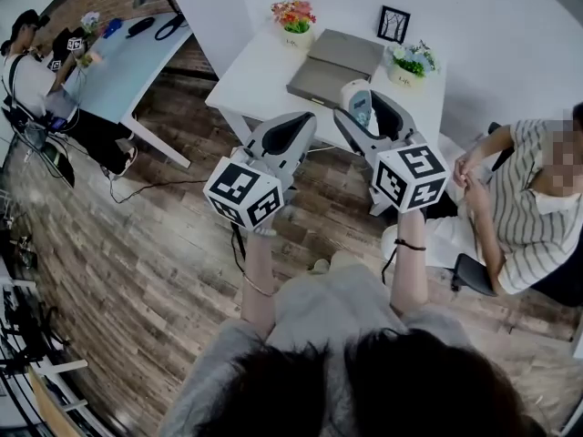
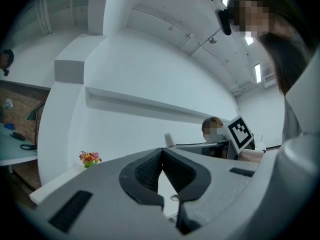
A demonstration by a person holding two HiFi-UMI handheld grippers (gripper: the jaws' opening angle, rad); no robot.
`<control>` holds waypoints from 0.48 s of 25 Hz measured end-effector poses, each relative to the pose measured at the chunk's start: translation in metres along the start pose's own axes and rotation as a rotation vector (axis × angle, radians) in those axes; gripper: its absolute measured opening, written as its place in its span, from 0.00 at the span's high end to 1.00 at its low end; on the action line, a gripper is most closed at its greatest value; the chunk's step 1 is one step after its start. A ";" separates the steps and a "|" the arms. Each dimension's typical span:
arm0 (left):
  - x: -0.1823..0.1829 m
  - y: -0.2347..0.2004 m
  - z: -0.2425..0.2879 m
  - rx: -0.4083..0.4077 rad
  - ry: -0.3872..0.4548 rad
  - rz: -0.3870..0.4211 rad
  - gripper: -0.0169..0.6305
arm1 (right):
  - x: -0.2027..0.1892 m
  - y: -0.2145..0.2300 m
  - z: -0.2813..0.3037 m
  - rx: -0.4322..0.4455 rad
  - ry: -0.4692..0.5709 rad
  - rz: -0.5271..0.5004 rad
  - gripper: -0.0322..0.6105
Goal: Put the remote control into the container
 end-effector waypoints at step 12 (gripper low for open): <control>-0.021 -0.038 0.004 0.026 -0.009 -0.042 0.97 | -0.018 0.026 0.034 -0.013 -0.028 0.011 0.50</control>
Point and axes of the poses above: the fingertips, and each gripper's own axes: z forward along the fingers, y to its right, x out of its top, the point moved 4 cm from there along -z, backward along the fingers, and after that the axes turned 10 degrees about y, right-handed, at the moved point
